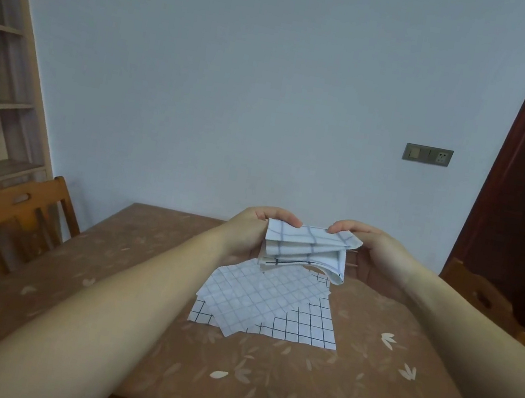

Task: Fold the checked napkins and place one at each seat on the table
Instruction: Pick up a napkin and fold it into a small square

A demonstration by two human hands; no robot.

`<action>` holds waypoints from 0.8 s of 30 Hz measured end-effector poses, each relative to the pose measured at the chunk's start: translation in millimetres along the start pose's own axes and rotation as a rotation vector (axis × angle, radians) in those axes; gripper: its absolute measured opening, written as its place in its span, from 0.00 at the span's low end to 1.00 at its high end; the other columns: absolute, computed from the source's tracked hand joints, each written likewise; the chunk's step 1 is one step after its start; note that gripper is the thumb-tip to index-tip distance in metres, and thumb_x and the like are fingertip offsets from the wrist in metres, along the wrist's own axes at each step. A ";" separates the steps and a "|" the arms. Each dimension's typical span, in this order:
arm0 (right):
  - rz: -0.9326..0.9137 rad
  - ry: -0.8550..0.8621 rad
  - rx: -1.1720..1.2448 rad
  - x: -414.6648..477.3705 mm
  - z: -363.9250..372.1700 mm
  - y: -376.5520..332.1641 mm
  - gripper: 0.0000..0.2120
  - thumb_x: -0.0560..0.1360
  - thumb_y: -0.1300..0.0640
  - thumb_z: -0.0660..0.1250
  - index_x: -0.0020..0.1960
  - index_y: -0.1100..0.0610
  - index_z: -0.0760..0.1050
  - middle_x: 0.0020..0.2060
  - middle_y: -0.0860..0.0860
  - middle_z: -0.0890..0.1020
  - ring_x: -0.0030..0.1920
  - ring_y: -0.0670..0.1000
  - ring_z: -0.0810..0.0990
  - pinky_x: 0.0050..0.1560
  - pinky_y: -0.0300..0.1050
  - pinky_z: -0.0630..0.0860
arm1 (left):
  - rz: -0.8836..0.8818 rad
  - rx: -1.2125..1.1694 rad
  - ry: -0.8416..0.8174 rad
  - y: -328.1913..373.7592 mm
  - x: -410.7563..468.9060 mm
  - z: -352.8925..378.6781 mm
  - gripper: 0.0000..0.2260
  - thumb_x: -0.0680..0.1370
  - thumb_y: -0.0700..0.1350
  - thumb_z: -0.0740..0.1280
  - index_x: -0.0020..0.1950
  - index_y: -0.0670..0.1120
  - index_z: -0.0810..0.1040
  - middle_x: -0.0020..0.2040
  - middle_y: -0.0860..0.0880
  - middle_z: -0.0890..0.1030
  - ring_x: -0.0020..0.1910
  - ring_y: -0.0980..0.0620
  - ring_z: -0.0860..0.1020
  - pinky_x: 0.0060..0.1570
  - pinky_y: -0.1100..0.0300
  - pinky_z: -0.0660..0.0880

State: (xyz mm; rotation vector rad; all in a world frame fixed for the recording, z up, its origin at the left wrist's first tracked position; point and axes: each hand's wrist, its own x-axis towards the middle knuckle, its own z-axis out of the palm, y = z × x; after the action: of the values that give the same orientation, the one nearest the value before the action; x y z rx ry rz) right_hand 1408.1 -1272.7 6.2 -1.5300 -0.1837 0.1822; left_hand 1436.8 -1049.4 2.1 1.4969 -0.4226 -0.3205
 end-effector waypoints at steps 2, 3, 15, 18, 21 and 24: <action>-0.003 -0.008 -0.026 0.2 -1.3 0.0 0.16 0.76 0.69 0.56 0.42 0.55 0.80 0.41 0.53 0.83 0.38 0.51 0.82 0.44 0.47 0.78 | -0.001 -0.001 -0.005 0.8 -2.2 0.4 0.14 0.80 0.33 0.59 0.44 0.47 0.80 0.38 0.49 0.83 0.31 0.52 0.81 0.29 0.64 0.76; -0.009 -0.013 -0.042 0.1 -1.7 -0.3 0.16 0.77 0.68 0.57 0.43 0.54 0.80 0.41 0.53 0.83 0.39 0.51 0.82 0.46 0.47 0.78 | 0.001 -0.012 -0.002 1.2 -2.7 0.5 0.14 0.80 0.33 0.58 0.45 0.47 0.80 0.39 0.48 0.82 0.30 0.52 0.80 0.28 0.64 0.75; -0.080 0.089 -0.293 -3.3 2.6 -2.8 0.22 0.76 0.72 0.50 0.44 0.62 0.82 0.38 0.56 0.86 0.40 0.54 0.85 0.41 0.42 0.81 | -0.101 -0.023 0.270 -2.7 7.8 0.3 0.13 0.79 0.44 0.64 0.36 0.48 0.82 0.30 0.49 0.78 0.26 0.51 0.73 0.22 0.68 0.66; -0.084 0.135 -0.393 -1.6 4.5 -1.8 0.21 0.75 0.71 0.49 0.45 0.64 0.82 0.27 0.50 0.82 0.31 0.48 0.82 0.39 0.41 0.80 | -0.185 -0.081 0.257 -2.5 12.7 0.5 0.18 0.82 0.57 0.58 0.46 0.47 0.79 0.42 0.47 0.82 0.37 0.47 0.81 0.31 0.60 0.75; -0.093 0.176 -0.423 2.3 5.5 0.4 0.21 0.74 0.69 0.51 0.42 0.62 0.83 0.32 0.54 0.83 0.34 0.52 0.83 0.42 0.45 0.80 | -0.187 0.009 0.198 -4.7 16.8 2.1 0.17 0.81 0.58 0.60 0.52 0.46 0.79 0.46 0.45 0.84 0.44 0.44 0.83 0.38 0.56 0.77; -0.097 0.182 -0.406 2.9 5.3 1.4 0.19 0.75 0.66 0.53 0.39 0.61 0.83 0.35 0.56 0.83 0.35 0.53 0.83 0.39 0.43 0.79 | -0.135 0.075 0.194 -8.7 18.4 3.6 0.07 0.81 0.48 0.64 0.49 0.46 0.80 0.45 0.46 0.84 0.42 0.46 0.82 0.44 0.51 0.78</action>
State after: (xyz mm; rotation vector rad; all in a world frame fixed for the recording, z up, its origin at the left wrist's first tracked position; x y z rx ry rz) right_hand 1409.6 -1266.8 5.0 -1.9264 -0.1555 -0.0778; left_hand 1451.9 -1061.4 -5.2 1.6173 -0.1810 -0.2648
